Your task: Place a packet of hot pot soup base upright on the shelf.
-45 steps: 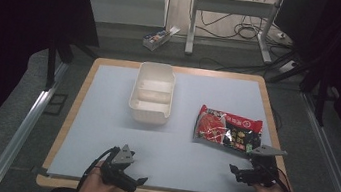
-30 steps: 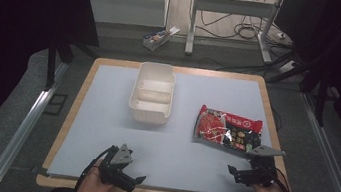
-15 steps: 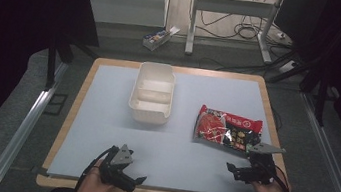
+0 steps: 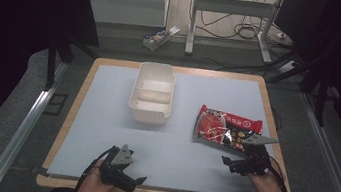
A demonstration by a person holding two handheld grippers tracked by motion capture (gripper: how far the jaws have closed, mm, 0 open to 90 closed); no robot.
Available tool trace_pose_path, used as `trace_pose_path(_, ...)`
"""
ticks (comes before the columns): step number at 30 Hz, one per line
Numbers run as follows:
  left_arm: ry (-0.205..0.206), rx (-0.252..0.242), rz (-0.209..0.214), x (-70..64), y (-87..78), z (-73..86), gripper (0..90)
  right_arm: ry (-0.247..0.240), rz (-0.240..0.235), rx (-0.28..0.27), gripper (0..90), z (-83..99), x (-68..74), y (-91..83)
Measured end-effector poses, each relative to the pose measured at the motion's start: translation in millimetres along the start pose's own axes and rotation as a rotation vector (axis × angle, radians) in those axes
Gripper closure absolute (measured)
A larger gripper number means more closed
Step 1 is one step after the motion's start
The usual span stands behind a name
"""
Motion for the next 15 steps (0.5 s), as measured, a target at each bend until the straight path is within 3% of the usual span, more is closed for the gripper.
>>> trace_pose_path(3,0.002,0.004,0.001,-0.1,0.2,0.1,2.4,0.017,-0.012,-0.006,6.2,-5.6,-2.2,1.7)
trace_pose_path(7,0.002,0.004,0.001,-0.3,0.3,0.1,2.4,-0.004,0.017,-0.021,5.2,-14.1,-6.7,4.7)
trace_pose_path(15,0.006,0.004,0.002,-0.5,0.4,0.1,2.4,-0.006,0.016,-0.03,4.8,-28.5,-16.0,10.4)
Point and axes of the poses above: each handheld gripper's, and its own axes: y roughly forward along the jaws, z roughly out of its underside, x roughly to its left, the point moved 2 cm from there along y, roughly forward along the jaws, and after that the axes turned 3 degrees about -y, right-handed, at the moved point
